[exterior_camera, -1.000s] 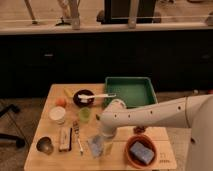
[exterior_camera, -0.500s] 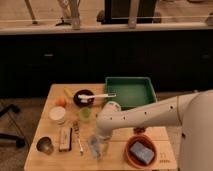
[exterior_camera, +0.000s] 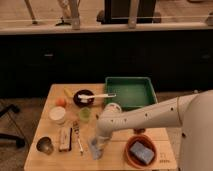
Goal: Wipe table surface with towel
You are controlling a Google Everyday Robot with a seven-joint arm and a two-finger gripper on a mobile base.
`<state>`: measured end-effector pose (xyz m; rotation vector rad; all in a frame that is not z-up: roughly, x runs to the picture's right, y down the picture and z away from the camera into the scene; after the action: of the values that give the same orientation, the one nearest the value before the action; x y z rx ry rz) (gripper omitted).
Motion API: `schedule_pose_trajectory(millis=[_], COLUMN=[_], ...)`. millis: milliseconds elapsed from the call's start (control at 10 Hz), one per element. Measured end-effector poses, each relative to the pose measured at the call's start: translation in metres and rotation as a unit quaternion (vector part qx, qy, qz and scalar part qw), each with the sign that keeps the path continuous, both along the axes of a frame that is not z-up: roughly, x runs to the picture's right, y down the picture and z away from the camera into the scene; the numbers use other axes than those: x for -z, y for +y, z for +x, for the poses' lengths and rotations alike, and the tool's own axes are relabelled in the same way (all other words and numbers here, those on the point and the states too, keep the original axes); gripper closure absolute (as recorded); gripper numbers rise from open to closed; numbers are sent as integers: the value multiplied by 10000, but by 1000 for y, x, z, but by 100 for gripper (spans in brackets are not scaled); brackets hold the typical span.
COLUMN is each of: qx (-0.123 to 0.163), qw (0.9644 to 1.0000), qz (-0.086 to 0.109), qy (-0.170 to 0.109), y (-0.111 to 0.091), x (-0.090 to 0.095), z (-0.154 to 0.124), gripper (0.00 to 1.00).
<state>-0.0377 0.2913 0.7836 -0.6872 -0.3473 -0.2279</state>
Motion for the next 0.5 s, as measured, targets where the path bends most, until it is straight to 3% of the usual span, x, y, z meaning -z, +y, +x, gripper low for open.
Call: schedule_pose_trajectory(millis=[300, 500], qx=[9, 26], qw=[10000, 10000], qz=[-34, -62], qy=[-34, -49], y=[3, 6], x=[-2, -3], z=[3, 5], gripper=[96, 100])
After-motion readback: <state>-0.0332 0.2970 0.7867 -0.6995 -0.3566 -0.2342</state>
